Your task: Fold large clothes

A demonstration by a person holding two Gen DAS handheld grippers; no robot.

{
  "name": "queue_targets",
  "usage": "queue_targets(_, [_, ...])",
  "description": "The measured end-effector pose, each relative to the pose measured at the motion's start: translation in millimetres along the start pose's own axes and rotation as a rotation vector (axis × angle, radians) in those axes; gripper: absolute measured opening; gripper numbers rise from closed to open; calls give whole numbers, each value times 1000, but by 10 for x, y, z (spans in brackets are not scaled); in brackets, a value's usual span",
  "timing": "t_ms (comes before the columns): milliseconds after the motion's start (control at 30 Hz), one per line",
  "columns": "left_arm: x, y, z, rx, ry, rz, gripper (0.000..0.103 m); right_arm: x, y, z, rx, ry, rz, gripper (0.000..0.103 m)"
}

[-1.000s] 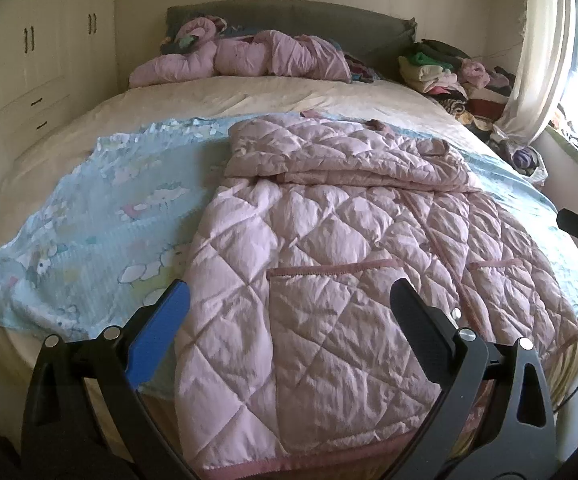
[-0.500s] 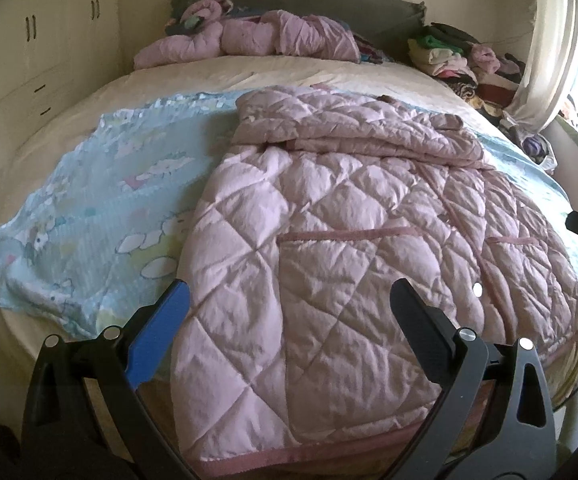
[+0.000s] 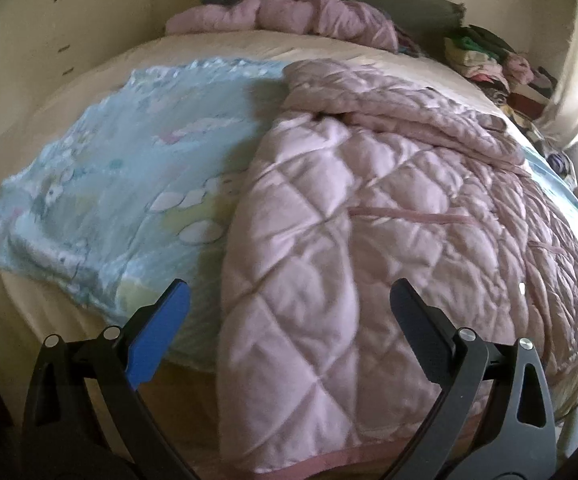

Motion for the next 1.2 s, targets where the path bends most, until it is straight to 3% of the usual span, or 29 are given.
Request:
queue_targets(300, [217,277,3,31,36,-83,93,9,-18,62,-1,12,9,99])
queue_targets(533, [398,212,20,93,56,-93,93,0,-16,44,7,16,-1,99])
queue_targets(567, [454,192,41,110,66,-99,90,-7,-22,33,10,14,-2,99])
queue_targets(633, [542,151,79,135,84,-104,70,-16,-55,10,19,12,-2,99])
queue_targets(833, [637,49,62,173,76,-110,46,13,-186,-96,59,31,-21,99])
queue_targets(1033, [626,-2,29,192,65,-102,36,113,-541,-279,133,67,-17,99])
queue_targets(1200, [620,-6,2,200,59,-105,33,399,-869,-405,188,147,25,99])
Point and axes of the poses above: each gripper's, at about its wrist camera, not at the fingertips, and z roughly the way its jaws point, y to its left, x to its underside, the point moved 10 cm from there along z, roughly the way its jaws point, and after that the axes turned 5 degrees about -y, right-handed, at the moved point
